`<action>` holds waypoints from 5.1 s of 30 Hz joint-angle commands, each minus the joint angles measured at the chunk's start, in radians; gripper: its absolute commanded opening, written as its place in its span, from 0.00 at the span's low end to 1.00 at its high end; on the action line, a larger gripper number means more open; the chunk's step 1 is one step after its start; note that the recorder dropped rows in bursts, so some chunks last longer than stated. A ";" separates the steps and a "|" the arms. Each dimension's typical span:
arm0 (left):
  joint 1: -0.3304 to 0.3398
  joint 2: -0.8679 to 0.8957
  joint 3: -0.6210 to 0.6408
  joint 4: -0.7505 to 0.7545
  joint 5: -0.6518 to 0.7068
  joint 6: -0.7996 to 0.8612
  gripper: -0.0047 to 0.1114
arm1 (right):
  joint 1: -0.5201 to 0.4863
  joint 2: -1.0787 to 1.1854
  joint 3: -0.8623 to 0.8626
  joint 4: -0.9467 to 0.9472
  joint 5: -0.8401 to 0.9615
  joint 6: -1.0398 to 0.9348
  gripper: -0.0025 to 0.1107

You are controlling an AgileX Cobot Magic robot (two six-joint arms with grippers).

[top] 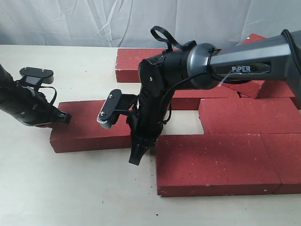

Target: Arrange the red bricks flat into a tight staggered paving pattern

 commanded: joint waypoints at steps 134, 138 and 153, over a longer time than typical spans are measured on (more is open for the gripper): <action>-0.313 0.140 -0.164 -0.199 -0.037 0.218 0.04 | -0.370 -0.303 0.133 0.117 -0.118 0.102 0.01; -0.279 0.111 -0.164 -0.165 0.000 0.209 0.04 | -0.370 -0.303 0.133 0.117 -0.118 0.102 0.01; -0.145 -0.011 -0.164 -0.139 0.182 0.182 0.04 | -0.368 -0.298 0.131 0.156 -0.185 0.100 0.01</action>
